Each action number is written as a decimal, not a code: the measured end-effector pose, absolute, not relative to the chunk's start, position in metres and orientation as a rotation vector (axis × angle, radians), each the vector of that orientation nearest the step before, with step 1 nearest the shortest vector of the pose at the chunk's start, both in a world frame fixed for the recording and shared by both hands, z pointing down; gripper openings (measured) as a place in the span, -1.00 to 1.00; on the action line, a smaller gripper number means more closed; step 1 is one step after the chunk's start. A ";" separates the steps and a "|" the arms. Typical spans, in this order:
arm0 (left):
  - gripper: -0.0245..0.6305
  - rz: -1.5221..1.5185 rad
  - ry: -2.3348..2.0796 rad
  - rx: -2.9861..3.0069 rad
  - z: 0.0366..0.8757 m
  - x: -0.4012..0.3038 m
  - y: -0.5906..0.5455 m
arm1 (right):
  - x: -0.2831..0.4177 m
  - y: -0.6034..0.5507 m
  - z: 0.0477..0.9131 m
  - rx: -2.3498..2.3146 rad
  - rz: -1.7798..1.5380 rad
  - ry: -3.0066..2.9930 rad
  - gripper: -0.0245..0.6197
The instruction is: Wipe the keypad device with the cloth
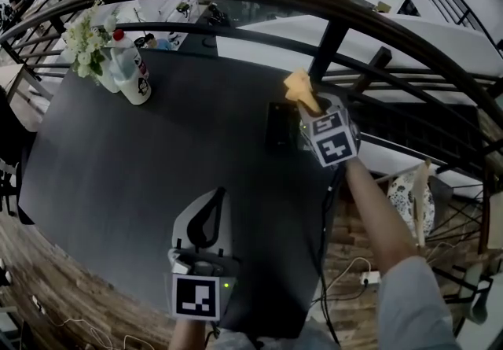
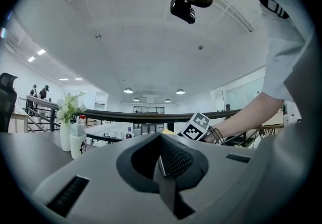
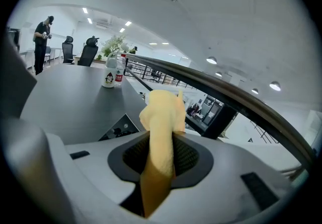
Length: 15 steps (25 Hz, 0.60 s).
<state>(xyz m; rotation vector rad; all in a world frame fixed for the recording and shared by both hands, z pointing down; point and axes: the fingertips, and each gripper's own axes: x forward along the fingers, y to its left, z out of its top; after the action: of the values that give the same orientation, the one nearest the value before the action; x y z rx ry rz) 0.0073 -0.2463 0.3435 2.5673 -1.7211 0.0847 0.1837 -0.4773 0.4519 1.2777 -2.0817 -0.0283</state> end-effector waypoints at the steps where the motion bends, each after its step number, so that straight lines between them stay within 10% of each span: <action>1: -0.90 0.086 -1.713 2.569 0.344 0.010 -0.246 | 0.190 -0.477 0.452 1.296 -0.018 -2.078 -0.60; 15: -0.90 0.085 -1.630 2.636 0.341 0.032 -0.243 | 0.256 -0.457 0.466 1.556 0.175 -2.067 -0.60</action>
<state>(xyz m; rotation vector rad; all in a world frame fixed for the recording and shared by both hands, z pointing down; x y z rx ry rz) 0.0325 -0.2431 0.3406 2.6362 -1.6304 0.0846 0.2558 -0.4574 0.4663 1.5560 -2.0670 0.1755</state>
